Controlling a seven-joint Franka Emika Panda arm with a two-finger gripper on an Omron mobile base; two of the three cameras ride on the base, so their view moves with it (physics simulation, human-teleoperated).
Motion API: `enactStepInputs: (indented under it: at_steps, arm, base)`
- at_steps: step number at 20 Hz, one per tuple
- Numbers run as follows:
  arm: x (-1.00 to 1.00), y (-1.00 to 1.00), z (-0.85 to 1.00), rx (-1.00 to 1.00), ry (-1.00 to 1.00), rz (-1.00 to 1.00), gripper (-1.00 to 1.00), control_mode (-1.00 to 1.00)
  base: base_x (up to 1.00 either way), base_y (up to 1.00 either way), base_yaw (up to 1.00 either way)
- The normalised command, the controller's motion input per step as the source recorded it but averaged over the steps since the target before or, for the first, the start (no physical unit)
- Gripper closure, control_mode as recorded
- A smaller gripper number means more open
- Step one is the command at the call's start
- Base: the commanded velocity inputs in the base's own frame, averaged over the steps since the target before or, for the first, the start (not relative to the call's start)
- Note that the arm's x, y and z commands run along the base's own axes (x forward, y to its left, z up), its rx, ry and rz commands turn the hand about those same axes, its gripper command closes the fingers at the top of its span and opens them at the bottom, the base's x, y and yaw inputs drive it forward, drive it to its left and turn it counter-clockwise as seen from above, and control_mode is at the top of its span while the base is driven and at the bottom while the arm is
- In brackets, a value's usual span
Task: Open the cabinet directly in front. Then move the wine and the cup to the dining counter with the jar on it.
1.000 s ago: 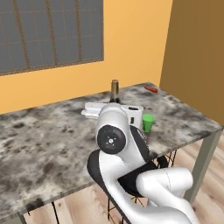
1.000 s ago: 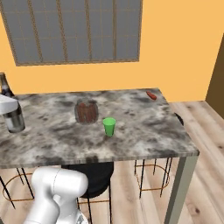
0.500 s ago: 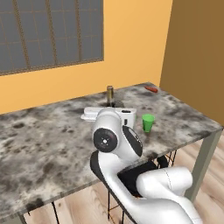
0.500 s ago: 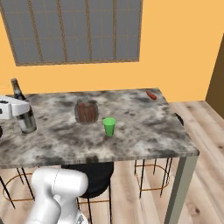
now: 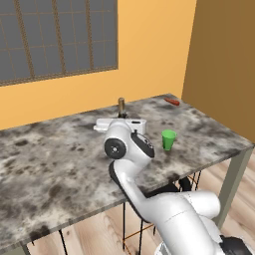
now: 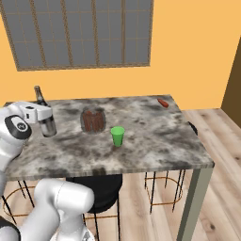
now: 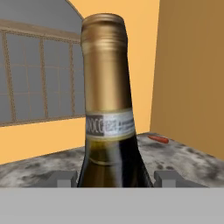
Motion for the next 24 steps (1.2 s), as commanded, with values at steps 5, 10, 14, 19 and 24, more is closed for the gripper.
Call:
enactStepInputs:
  at_steps: [5, 10, 14, 19, 24]
  arm:
    - [0.44, 0.0, -0.34, 0.0, 0.0, -0.01, 1.0, -1.0]
    - [0.16, 0.0, -0.31, 0.0, 0.0, 0.0, 1.0, -1.0]
    - [0.06, 0.0, -0.21, 0.0, 0.02, 0.0, 1.0, -1.0]
    - [0.08, 0.0, -0.19, 0.0, 0.08, 0.0, 1.0, -1.0]
    - [0.07, 0.0, -0.09, 0.01, 0.06, 0.0, 1.0, -1.0]
  base:
    - [0.0, 0.0, 0.0]
    - [0.0, 0.0, 0.0]
    - [0.0, 0.0, 0.0]
    - [0.0, 0.0, 0.0]
    - [0.0, 0.0, 0.0]
